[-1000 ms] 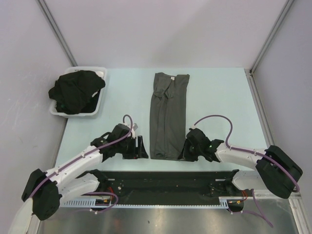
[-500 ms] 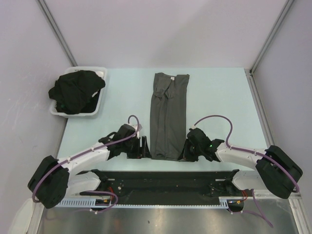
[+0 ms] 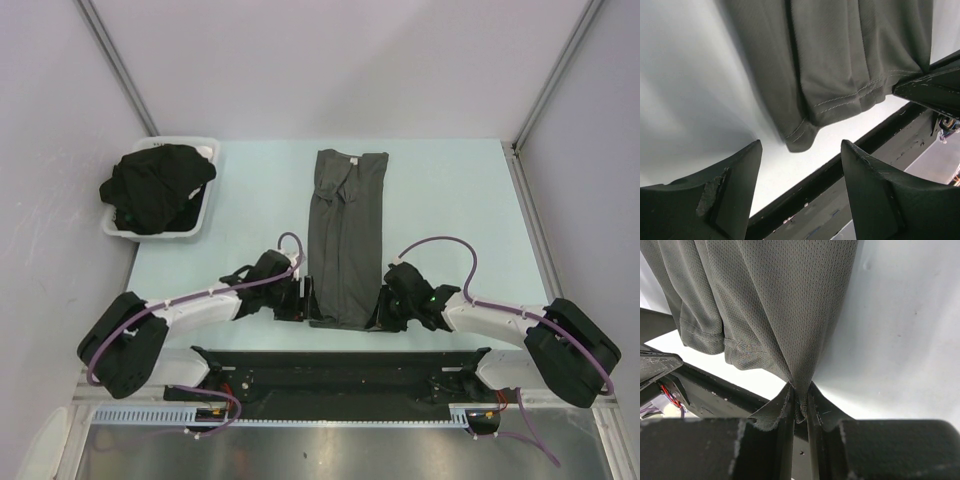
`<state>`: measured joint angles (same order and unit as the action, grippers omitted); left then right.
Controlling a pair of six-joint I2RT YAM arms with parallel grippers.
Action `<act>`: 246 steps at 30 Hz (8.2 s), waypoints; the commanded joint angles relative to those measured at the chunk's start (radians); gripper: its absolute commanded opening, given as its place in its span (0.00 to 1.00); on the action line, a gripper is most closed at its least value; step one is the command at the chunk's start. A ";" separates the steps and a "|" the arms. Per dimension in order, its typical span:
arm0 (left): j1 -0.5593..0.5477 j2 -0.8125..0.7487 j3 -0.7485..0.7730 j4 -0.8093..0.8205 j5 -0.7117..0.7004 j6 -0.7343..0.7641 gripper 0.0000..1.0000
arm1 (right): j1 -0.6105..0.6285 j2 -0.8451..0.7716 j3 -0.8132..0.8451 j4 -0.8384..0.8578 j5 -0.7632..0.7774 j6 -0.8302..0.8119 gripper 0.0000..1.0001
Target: Fold and stack the t-shirts
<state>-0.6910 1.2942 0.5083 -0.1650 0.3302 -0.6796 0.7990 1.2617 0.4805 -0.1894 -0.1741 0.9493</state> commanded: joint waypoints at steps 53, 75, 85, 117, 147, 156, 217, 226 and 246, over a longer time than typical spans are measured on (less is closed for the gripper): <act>-0.085 0.076 0.277 -0.206 -0.132 0.117 0.00 | -0.156 -0.091 0.113 -0.163 -0.076 -0.125 0.17; -0.038 0.166 0.547 -0.329 -0.235 0.230 0.00 | -0.372 0.203 0.466 -0.206 -0.192 -0.365 0.17; 0.067 0.281 0.687 -0.343 -0.240 0.293 0.00 | -0.458 0.366 0.642 -0.222 -0.251 -0.425 0.16; 0.269 0.706 1.139 -0.361 -0.172 0.354 0.00 | -0.550 0.850 1.289 -0.384 -0.326 -0.577 0.12; 0.317 0.958 1.363 -0.304 -0.115 0.339 0.07 | -0.609 1.059 1.442 -0.418 -0.360 -0.639 0.20; 0.315 0.944 1.369 -0.315 -0.195 0.331 0.38 | -0.613 1.064 1.498 -0.452 -0.305 -0.675 1.00; 0.317 0.364 0.789 -0.335 -0.276 0.411 0.43 | -0.486 1.107 1.558 -0.403 -0.145 -0.721 0.00; 0.318 0.376 0.777 -0.331 -0.273 0.419 0.43 | -0.509 1.098 1.636 -0.426 -0.108 -0.750 0.00; 0.317 0.304 0.694 -0.298 -0.250 0.387 0.43 | -0.454 0.831 1.311 -0.329 -0.142 -0.698 0.00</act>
<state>-0.3805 1.6600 1.2091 -0.4908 0.0635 -0.2863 0.3271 2.1612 1.8553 -0.5835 -0.3008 0.2317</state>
